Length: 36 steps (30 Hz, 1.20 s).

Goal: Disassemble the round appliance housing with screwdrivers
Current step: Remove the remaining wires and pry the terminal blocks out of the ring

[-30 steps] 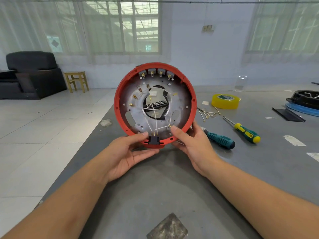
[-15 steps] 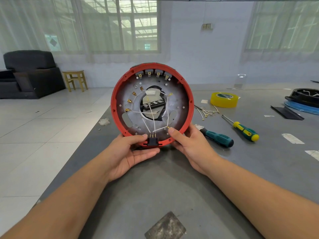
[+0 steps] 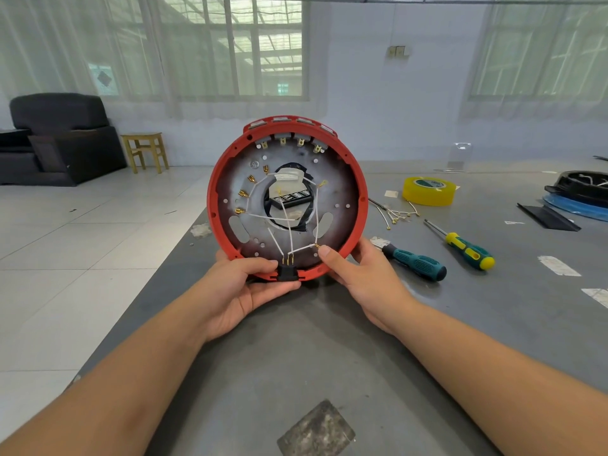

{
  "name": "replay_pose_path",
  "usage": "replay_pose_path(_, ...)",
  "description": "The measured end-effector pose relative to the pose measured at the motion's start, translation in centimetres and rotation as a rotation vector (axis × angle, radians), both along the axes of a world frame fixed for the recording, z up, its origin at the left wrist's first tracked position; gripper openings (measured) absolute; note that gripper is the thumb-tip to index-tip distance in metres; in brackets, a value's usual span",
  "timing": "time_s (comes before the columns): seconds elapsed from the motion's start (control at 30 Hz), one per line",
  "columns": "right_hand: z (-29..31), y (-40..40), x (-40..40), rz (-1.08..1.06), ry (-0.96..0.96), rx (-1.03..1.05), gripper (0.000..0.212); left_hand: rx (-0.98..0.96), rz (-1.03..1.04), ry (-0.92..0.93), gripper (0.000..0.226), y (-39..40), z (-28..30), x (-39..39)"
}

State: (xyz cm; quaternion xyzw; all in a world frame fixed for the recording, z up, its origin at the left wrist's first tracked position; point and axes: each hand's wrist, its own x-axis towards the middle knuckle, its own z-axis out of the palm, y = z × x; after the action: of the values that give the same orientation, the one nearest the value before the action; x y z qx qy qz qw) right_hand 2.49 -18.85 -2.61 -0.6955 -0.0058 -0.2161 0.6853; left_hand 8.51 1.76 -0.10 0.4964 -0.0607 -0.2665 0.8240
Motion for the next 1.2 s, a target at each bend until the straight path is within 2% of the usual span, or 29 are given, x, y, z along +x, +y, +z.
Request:
replay_pose_path(0.13, -0.2, -0.3, 0.2, 0.002, 0.011, 0.051, 0.052, 0.139, -0.03, -0.101, 0.067, 0.3, 0.0, 0.1)
replay_pose_path(0.23, -0.2, -0.4, 0.1, 0.039, 0.033, 0.173, 0.039, 0.224, -0.014, -0.139, 0.08, 0.6, 0.3, 0.3)
replay_pose_path(0.33, 0.1, -0.4, 0.0, 0.031, 0.037, 0.213, 0.038, 0.348, 0.019, -0.196, 0.092, 0.7, 0.4, 0.5)
replay_pose_path(0.4, 0.2, -0.4, -0.1, 0.033, 0.032, 0.225, 0.041, 0.407, 0.036, -0.214, 0.091, 0.6, 0.4, 0.4)
replay_pose_path(0.6, 0.1, -0.4, -0.1, 0.019, 0.017, 0.209, 0.042, 0.202, -0.097, -0.132, 0.068, -0.2, 0.2, -0.3)
replay_pose_path(0.8, 0.0, -0.5, 0.1, 0.026, 0.014, 0.207, 0.042, 0.023, -0.103, -0.004, 0.073, -0.4, 0.0, -0.4)
replay_pose_path(0.9, -0.2, -0.6, 0.2, 0.053, 0.009, 0.187, 0.044, 0.02, -0.077, -0.022, 0.047, -0.2, -0.1, -0.2)
replay_pose_path(0.93, -0.3, -0.6, 0.2, 0.053, 0.01, 0.167, 0.044, 0.03, -0.043, -0.039, 0.037, -0.3, -0.2, -0.2)
replay_pose_path(1.03, 0.0, -0.3, -0.1, -0.014, 0.031, 0.043, 0.054, 0.05, 0.023, -0.06, 0.025, -0.4, -0.5, 0.0)
replay_pose_path(1.2, 0.7, -0.6, -1.5, -0.225, 0.07, -0.528, 0.067, 0.061, 0.043, -0.063, 0.013, -0.3, -0.6, 0.3)
